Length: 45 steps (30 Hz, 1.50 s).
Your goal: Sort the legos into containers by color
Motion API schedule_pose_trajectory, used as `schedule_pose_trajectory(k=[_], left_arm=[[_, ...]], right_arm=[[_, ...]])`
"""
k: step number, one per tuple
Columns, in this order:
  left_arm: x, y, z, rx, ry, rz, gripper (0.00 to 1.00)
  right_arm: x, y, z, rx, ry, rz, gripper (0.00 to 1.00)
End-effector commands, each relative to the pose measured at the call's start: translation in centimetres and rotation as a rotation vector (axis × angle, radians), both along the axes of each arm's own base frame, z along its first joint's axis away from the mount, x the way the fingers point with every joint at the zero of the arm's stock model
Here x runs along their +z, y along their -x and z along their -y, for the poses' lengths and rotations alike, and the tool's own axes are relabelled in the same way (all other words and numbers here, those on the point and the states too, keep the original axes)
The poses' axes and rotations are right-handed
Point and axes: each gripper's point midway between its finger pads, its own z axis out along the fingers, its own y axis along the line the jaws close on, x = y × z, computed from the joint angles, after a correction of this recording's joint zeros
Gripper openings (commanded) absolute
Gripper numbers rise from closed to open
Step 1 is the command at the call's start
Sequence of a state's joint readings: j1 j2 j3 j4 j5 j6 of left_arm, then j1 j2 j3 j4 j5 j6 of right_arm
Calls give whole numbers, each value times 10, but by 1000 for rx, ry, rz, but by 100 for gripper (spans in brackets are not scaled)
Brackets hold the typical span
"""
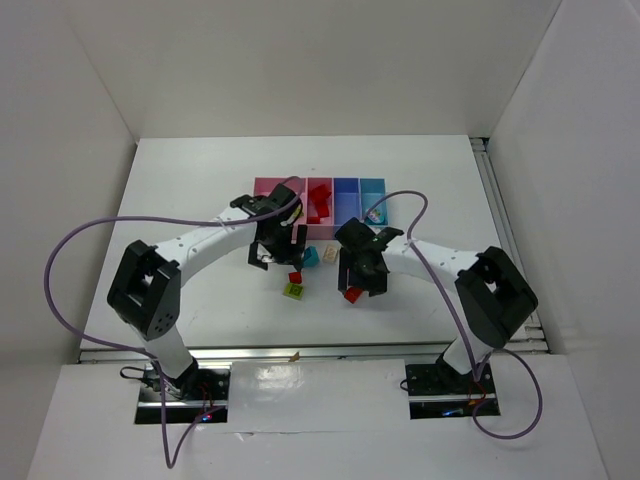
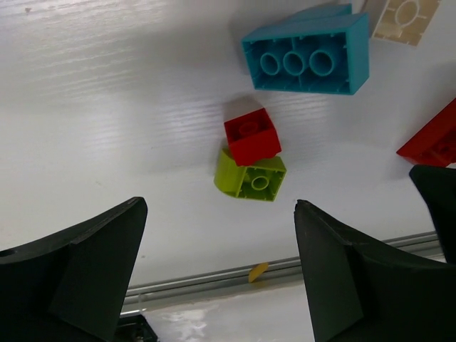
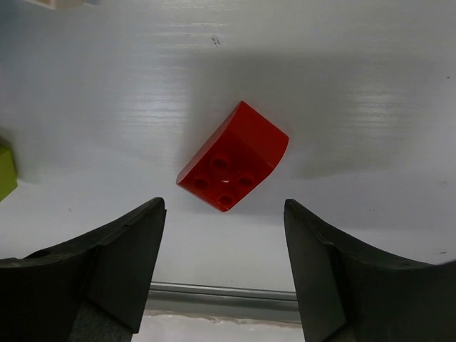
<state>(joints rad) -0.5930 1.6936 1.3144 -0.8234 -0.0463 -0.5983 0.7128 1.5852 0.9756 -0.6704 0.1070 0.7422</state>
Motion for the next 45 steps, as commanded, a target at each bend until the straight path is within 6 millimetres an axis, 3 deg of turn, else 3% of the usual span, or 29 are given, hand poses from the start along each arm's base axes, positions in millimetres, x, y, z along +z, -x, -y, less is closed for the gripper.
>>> schedule_pose_trajectory(k=[1,6,16,23,27,28,31,36,37,40,42,43,45], left_arm=[[-7,-7,17,28,43,12,95],[-19,-6,25,27,37,-8,92],[-38,3,28,8,16,-35,89],[-52,4,28,-3,6,-59,82],[-65,5,28,-3,-11,-82,74],[-65,5,28,-3,-11,-82,72],[-65,3,29,-12,-12,-80,63],[-64,-1,29,-18,-23,-72,55],[-64,-1,29,-18,-23,-72,53],[-65,0,27,-15,-42,-82,39],[-62,-1,28,-15,-41,-81,32],[-56,-3,27,-13,-43,-70,31],[-45,-5,26,-10,-45,-52,30]], right_arm=[[-3,-7,-7,-35,-30,6,74],[-14,-2,-3,-57,-48,-37,68],[-25,-19,0,-60,-12,-21,64],[-22,-25,7,-75,35,7,46],[-10,-32,15,-92,73,50,32],[-2,-34,14,-93,67,57,26],[21,-43,17,-100,77,117,21],[54,-62,19,-98,97,205,21],[66,-73,18,-103,90,242,21],[90,-88,17,-103,88,297,21],[98,-95,13,-89,81,316,21],[110,-104,9,-76,60,346,21],[113,-116,4,-53,47,362,21]])
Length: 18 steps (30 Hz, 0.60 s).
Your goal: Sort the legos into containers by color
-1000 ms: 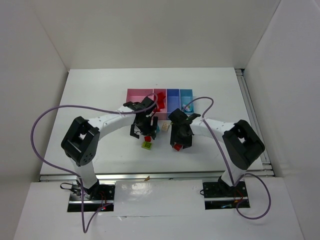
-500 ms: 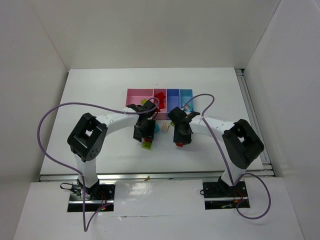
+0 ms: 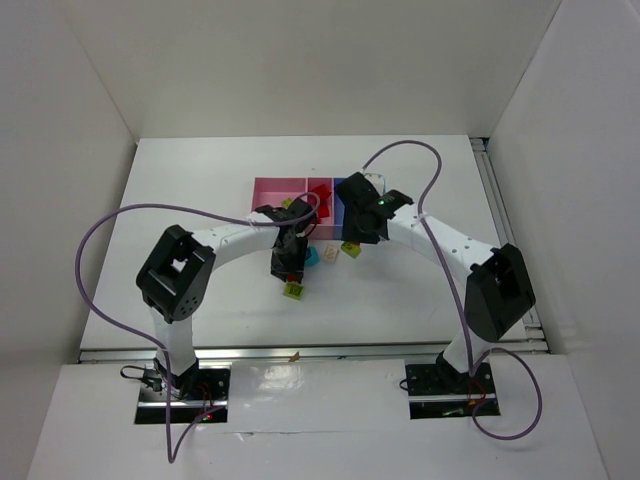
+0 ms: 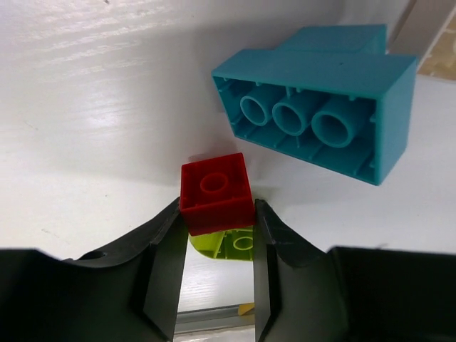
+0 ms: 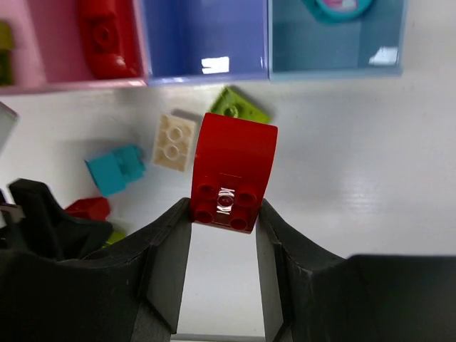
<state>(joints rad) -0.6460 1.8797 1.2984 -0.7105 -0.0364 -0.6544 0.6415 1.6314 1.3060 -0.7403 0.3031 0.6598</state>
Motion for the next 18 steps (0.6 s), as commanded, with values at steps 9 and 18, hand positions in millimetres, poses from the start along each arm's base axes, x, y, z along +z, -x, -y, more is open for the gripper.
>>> schedule_pose_trajectory(k=[9,18], left_arm=[[76,-26,-38,70,-2,135,20],[141,-58,-47,118,105,242,20]], right_arm=[[53,-88,-50,123,-84,181,21],[30,-135,-85,177,-129,173,27]])
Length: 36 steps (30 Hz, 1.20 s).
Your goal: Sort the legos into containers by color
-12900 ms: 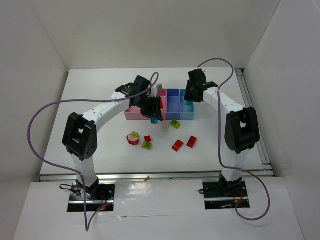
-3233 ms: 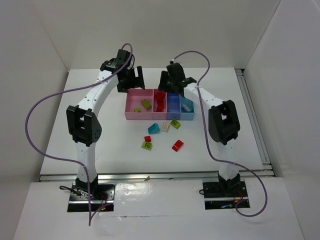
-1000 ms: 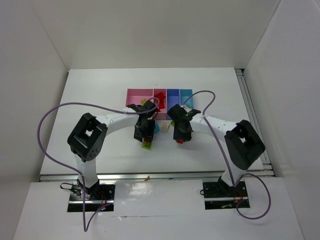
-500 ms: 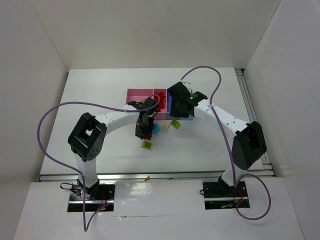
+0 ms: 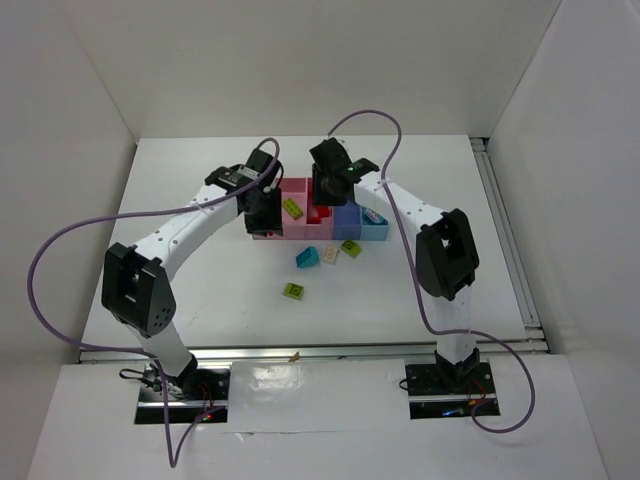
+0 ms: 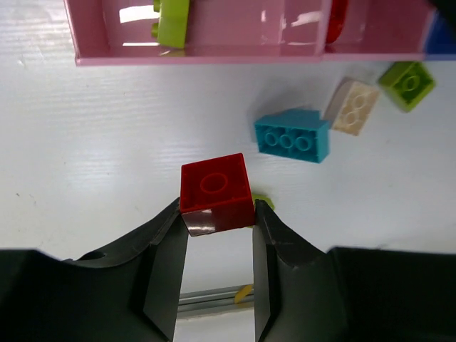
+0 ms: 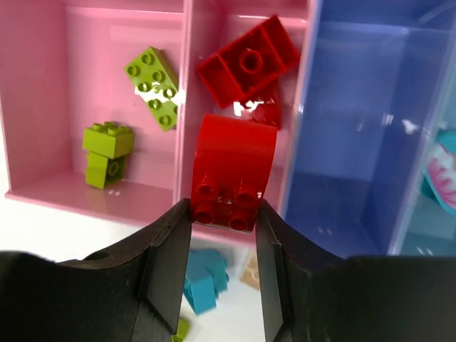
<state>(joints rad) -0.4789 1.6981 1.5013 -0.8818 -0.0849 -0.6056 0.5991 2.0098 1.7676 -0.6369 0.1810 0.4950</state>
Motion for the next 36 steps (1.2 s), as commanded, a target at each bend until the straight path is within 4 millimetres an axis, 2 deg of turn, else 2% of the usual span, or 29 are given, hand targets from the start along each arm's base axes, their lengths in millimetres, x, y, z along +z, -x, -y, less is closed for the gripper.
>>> schedule_pose_trajectory(k=[1,2,3,5,6,7,9,11,12,13,14,15,16,18,19,20,22,23,24,25,26,28,29,31,32,34,36], left_arm=[[31,-4,0,-16,53,41,20],[39,-7,5,-24,78,56,20],[39,-11,5,-20,89,51,20],[44,-17,14,-42,116,55,20],[46,-21,18,-47,130,66,20],[48,-28,22,-53,145,80,20],[51,-40,34,-68,177,89,20],[51,-52,41,-82,188,106,20],[46,-64,49,-88,200,107,20],[46,-68,55,-98,217,101,20],[42,-77,65,-109,218,102,20],[51,-82,67,-112,232,133,20],[40,-85,77,-127,232,108,20],[42,-97,89,-140,244,132,20],[26,-105,93,-139,235,113,20],[20,-109,96,-138,233,107,20],[17,-119,103,-144,244,112,20],[11,-122,104,-143,241,105,20],[-1,-125,106,-133,237,84,20],[0,-128,110,-139,247,89,40],[-3,-130,112,-143,254,84,54],[-6,-133,116,-148,262,80,69],[-2,-134,117,-149,266,88,81],[-2,-133,118,-154,273,84,88],[8,-133,118,-156,280,101,92],[16,-129,115,-164,279,109,92],[37,-123,110,-161,282,144,91]], right_arm=[[15,-25,-10,18,-39,57,32],[15,-23,-12,28,-49,51,39],[20,-25,-14,28,-55,61,57],[23,-27,-15,28,-60,69,66],[30,-30,-9,13,-61,83,69],[30,-31,-7,4,-52,89,69],[43,-35,4,-27,-47,121,69],[56,-36,26,-82,-38,141,69],[50,-30,37,-107,-3,136,69],[69,-28,58,-149,-5,171,68],[77,-21,81,-201,2,189,66],[77,-21,81,-209,-6,188,66],[81,-12,105,-253,13,196,66],[84,-2,127,-296,14,199,66],[85,11,142,-318,29,198,66],[84,17,158,-351,48,191,66],[78,31,177,-389,68,169,66],[86,37,190,-417,69,181,66],[83,45,197,-433,76,161,66],[80,50,205,-449,90,152,66],[85,55,211,-458,86,160,66],[89,60,218,-474,85,163,66],[86,65,222,-478,86,149,66],[83,66,226,-493,85,140,66],[82,68,226,-493,89,132,66],[81,68,223,-479,76,126,65],[77,69,215,-443,51,110,65]])
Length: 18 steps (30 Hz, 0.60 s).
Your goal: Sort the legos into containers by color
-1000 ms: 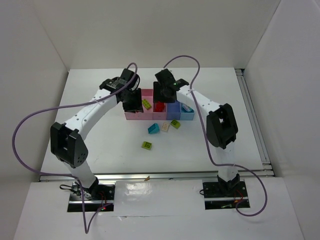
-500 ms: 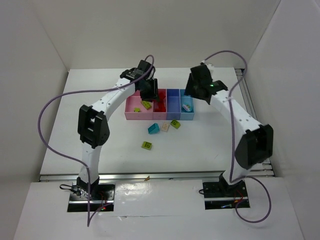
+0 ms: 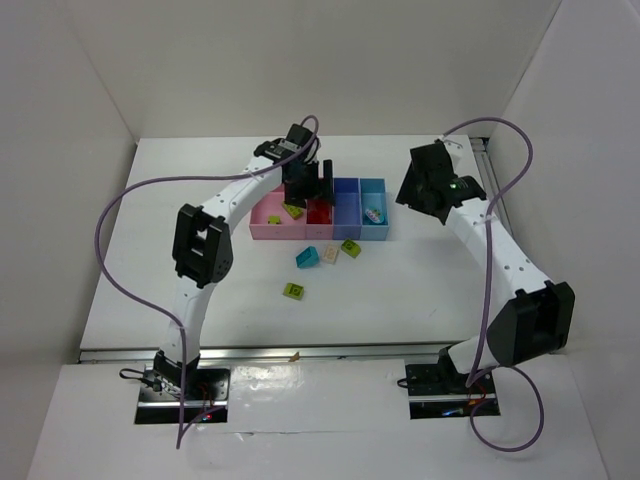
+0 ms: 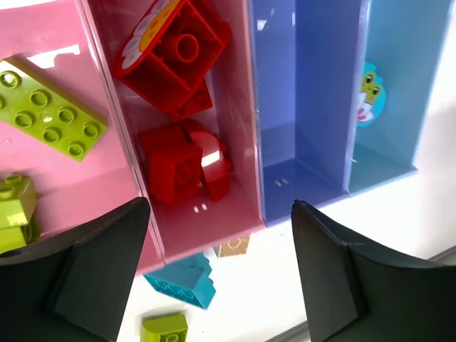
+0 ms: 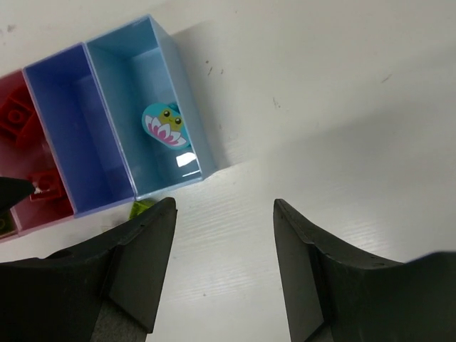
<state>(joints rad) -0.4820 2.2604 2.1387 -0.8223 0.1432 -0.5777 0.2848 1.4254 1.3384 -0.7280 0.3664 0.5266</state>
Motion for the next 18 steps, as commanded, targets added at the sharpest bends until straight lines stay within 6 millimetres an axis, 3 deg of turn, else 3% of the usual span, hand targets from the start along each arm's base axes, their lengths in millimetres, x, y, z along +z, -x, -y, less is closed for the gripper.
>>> schedule_pose_trajectory(k=[1,2,3,5,6,7,8,12,15,18], left_arm=[[67,4,-1,-14,66,121,91],[71,7,-5,-6,58,129,90],[90,11,-10,-7,62,167,90],[106,21,-23,7,36,200,86],[98,25,-25,6,22,173,85],[111,27,-37,23,14,205,85],[100,36,-47,28,-27,179,85],[88,69,-86,71,-112,149,85],[73,94,-111,110,-151,107,85],[69,97,-137,188,-151,81,85]], right_arm=[[1,5,-8,37,-48,4,64],[-2,5,-13,65,-61,0,62],[-15,11,-30,136,-101,-33,62],[-29,18,-64,273,-148,-42,62],[-37,23,-66,294,-153,-68,62],[-41,31,-85,352,-164,-78,64],[-50,36,-95,384,-168,-97,65],[-74,64,-130,499,-151,-147,70],[-81,79,-167,649,-118,-124,72],[-94,101,-211,852,-83,-140,76]])
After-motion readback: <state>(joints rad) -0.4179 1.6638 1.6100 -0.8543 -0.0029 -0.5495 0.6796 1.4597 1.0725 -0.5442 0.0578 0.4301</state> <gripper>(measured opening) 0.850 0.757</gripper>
